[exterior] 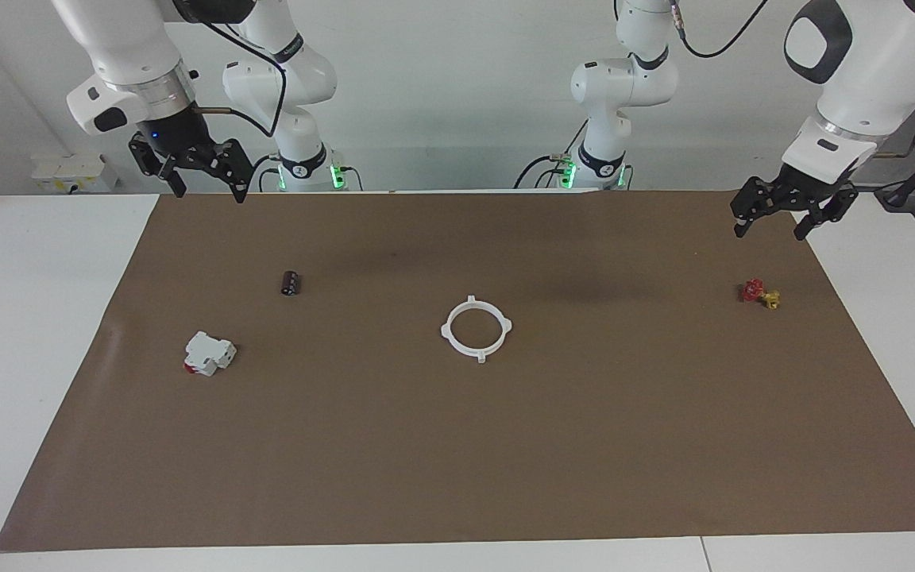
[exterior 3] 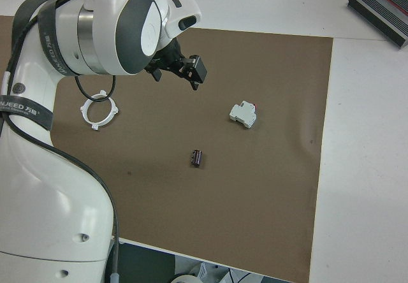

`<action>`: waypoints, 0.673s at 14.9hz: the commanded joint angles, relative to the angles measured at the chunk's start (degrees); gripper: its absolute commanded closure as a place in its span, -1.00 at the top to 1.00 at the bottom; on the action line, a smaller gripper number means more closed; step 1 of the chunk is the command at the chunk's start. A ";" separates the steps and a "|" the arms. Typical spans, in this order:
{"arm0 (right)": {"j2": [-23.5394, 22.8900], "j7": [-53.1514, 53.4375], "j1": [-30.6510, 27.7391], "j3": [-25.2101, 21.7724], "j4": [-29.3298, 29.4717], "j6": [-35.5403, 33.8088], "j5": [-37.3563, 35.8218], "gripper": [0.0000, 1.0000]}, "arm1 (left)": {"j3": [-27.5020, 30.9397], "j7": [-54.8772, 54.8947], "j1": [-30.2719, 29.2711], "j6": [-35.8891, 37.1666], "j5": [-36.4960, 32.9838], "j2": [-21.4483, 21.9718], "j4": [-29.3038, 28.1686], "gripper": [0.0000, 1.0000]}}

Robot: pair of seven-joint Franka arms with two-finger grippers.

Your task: Assemble drain pipe with both arms

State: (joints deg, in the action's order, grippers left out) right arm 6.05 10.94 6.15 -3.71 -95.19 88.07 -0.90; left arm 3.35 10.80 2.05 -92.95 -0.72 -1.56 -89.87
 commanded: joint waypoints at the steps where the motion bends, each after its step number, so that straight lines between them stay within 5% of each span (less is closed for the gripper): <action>1: 1.07 -1.53 0.09 -0.42 -0.70 -0.53 1.17 1.00 | -0.45 0.45 0.23 4.36 0.89 -1.97 4.97 1.00; 5: 1.07 -1.53 0.09 -0.42 -0.70 -0.61 1.17 1.00 | -0.98 -2.54 2.08 3.40 0.81 6.12 -6.70 1.00; 10: 1.07 -1.53 0.09 -0.42 -0.70 -0.53 1.17 1.00 | -0.98 -1.93 2.00 1.63 0.72 6.13 -7.34 0.98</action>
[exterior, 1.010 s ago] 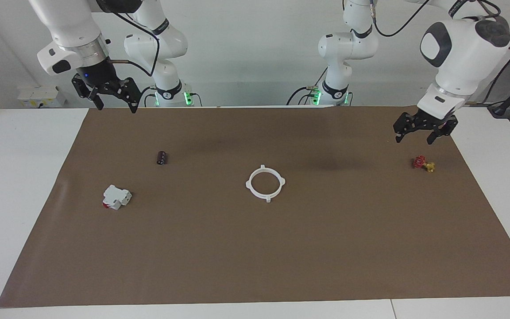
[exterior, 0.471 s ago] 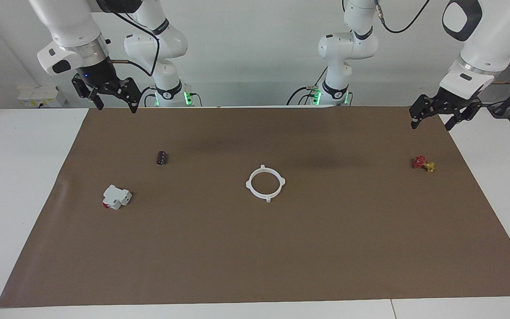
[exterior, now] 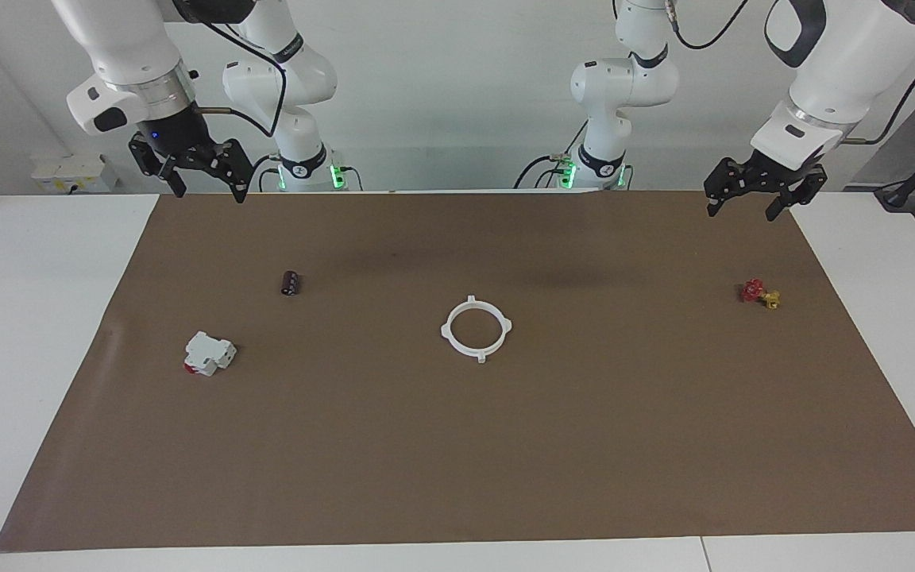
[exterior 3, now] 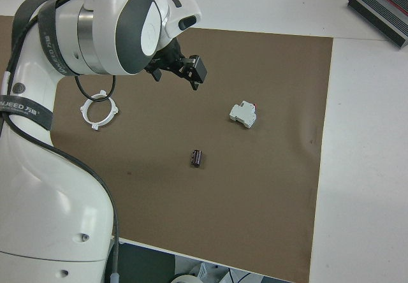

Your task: Assemble drain pipe with both arms

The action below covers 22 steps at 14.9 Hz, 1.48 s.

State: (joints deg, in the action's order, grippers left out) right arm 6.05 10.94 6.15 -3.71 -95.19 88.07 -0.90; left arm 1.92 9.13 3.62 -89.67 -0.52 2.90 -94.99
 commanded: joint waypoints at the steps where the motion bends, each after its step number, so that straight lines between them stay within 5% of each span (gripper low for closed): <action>1: 1.07 -1.53 0.09 -0.42 -0.70 -0.61 1.17 1.00 | 0.45 -0.25 0.33 -1.65 0.61 1.58 -1.95 0.99; 15: 1.07 -1.53 0.09 -0.42 -0.70 -0.53 1.17 1.00 | 0.45 -0.78 0.42 2.22 0.79 0.88 1.30 1.00; 22: 1.07 -1.53 0.09 -0.42 -0.70 -0.62 1.17 1.00 | -4.39 -0.69 -3.98 3.36 0.88 0.18 2.80 1.00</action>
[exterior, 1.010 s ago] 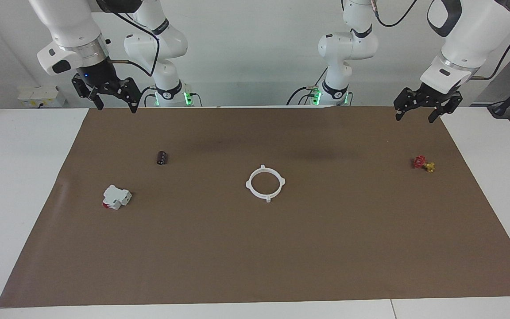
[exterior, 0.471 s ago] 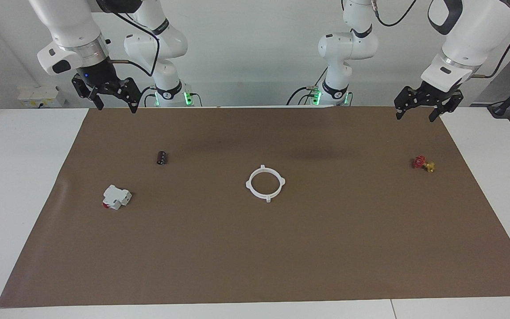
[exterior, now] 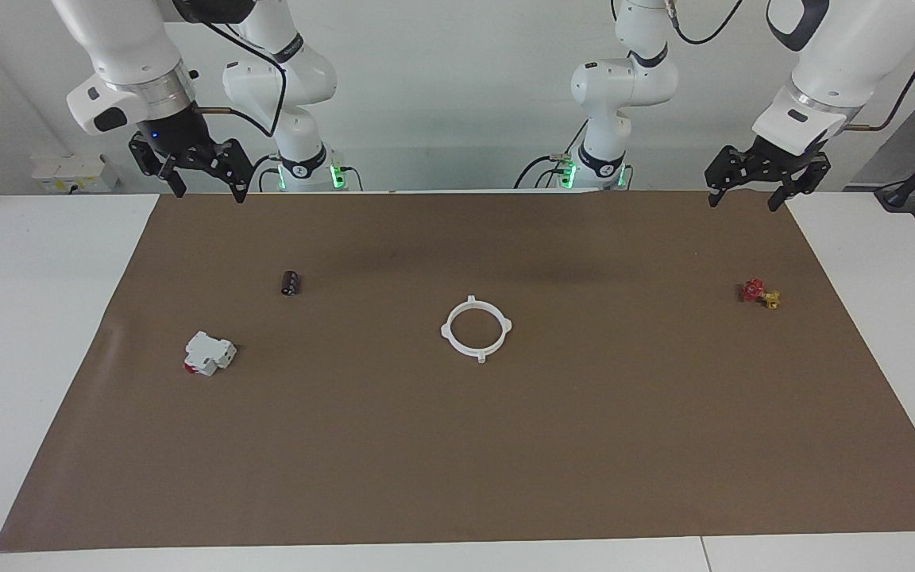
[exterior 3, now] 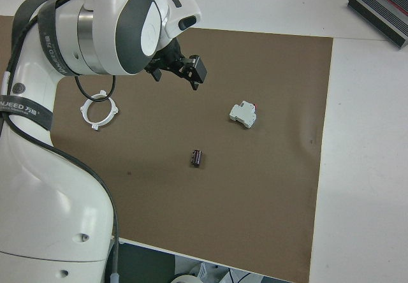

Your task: Assemble drain pipe with both arms

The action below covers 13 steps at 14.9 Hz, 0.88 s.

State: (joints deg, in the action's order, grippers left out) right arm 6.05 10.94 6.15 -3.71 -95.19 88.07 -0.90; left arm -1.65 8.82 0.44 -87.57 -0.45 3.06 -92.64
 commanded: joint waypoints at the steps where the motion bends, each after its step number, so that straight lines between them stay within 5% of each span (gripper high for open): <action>1: 1.07 -1.53 0.09 -0.42 -0.70 -0.61 1.17 1.00 | -0.81 -0.38 -0.53 1.35 0.71 -0.33 0.88 1.00; 13: 1.07 -1.53 0.09 -0.42 -0.70 -0.61 1.17 1.00 | -0.37 -0.38 0.26 2.93 0.27 -2.71 5.01 1.00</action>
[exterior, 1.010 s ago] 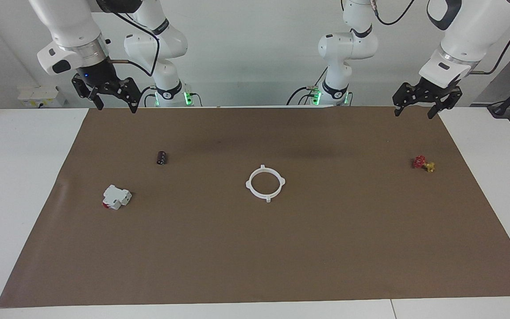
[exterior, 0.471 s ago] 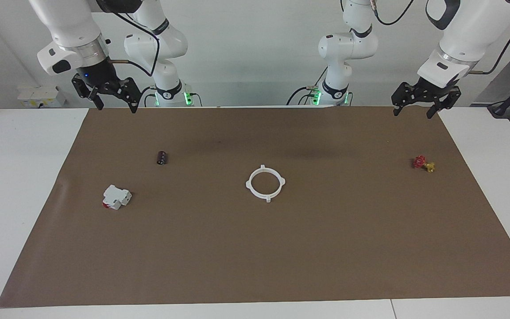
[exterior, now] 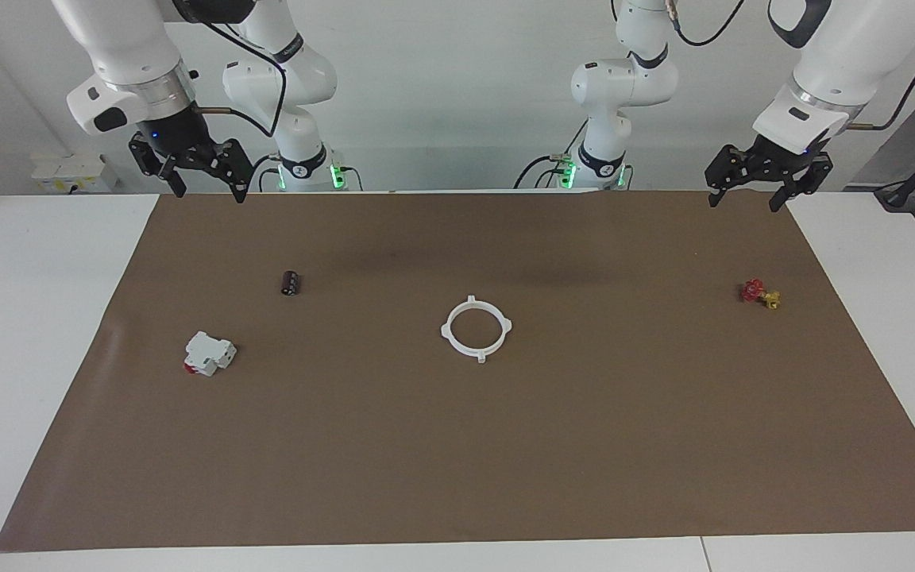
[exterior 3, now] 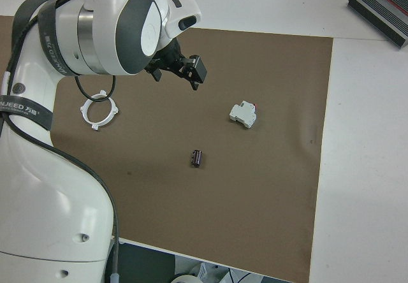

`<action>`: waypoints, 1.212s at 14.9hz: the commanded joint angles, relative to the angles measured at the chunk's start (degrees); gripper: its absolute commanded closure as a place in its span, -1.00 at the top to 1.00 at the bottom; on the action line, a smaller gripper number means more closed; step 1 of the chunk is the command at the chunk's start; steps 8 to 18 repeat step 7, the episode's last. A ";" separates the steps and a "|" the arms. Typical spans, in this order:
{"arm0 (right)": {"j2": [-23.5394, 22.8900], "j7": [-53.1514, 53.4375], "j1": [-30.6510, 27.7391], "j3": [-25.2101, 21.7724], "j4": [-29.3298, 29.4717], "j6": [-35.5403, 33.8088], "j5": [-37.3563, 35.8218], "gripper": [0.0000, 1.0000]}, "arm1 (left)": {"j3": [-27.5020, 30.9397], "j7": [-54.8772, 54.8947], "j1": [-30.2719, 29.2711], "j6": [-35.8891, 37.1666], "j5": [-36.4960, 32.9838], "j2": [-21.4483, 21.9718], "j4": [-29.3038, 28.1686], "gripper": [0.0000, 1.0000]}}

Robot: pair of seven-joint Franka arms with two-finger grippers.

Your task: Assemble drain pipe with both arms

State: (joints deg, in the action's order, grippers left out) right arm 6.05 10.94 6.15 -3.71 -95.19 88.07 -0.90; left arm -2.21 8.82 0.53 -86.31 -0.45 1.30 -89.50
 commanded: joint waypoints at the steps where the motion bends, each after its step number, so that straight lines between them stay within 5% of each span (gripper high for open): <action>1: 1.07 -1.53 0.09 -0.42 -0.70 -0.62 1.17 1.00 | 0.19 -0.38 0.17 1.58 0.27 -1.13 1.88 1.00; 18: 1.07 -1.53 0.09 -0.42 -0.70 -0.62 1.17 1.00 | 0.19 -0.47 0.35 1.76 0.36 -0.87 1.35 1.00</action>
